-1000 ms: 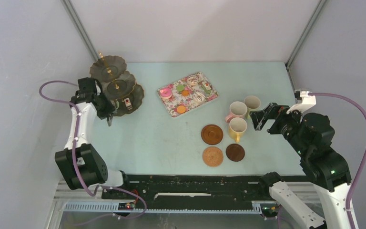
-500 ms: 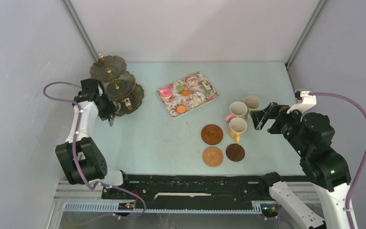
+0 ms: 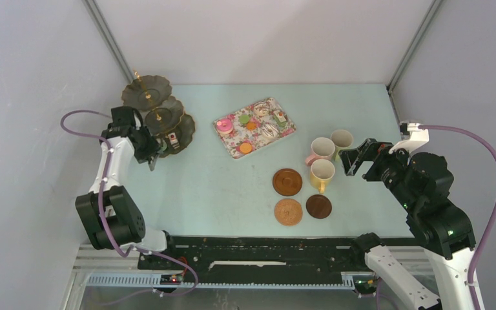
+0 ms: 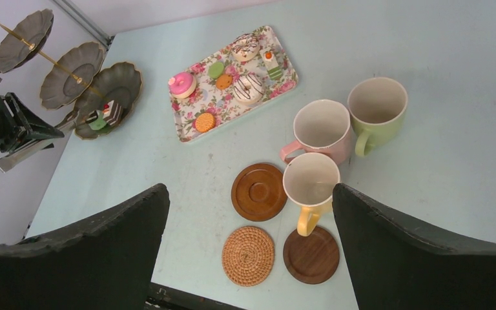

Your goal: Serve the afternoon tea

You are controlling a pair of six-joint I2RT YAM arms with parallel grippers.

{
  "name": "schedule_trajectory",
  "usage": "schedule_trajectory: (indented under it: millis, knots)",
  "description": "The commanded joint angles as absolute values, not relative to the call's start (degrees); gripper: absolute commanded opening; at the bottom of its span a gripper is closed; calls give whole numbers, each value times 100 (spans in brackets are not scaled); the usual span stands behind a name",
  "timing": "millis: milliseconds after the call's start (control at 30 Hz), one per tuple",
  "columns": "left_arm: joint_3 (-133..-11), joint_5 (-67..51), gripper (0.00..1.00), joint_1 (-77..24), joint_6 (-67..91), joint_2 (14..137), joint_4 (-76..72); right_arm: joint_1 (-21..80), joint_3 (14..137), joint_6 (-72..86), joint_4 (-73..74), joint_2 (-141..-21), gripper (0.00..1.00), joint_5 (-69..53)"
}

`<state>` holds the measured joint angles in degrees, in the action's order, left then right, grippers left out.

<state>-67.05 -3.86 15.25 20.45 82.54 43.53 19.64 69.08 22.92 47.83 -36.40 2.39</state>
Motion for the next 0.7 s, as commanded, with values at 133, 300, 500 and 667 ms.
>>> schedule_trajectory:
  millis: [133,300,500,667]
  knots:
    - [-6671,-385,47,1365,1930,8140,4264,1939,6906,2252,4583,-3661,100,197]
    - [-6557,-318,46,1354,1892,7876,4446,1940,6903,2215,4561,-3621,100,158]
    - [-6146,-332,47,1353,1921,7195,4626,1941,6905,2222,4603,-3612,100,81]
    - [-5864,-554,46,1341,2123,6680,4707,2003,6904,2272,4623,-3616,100,64]
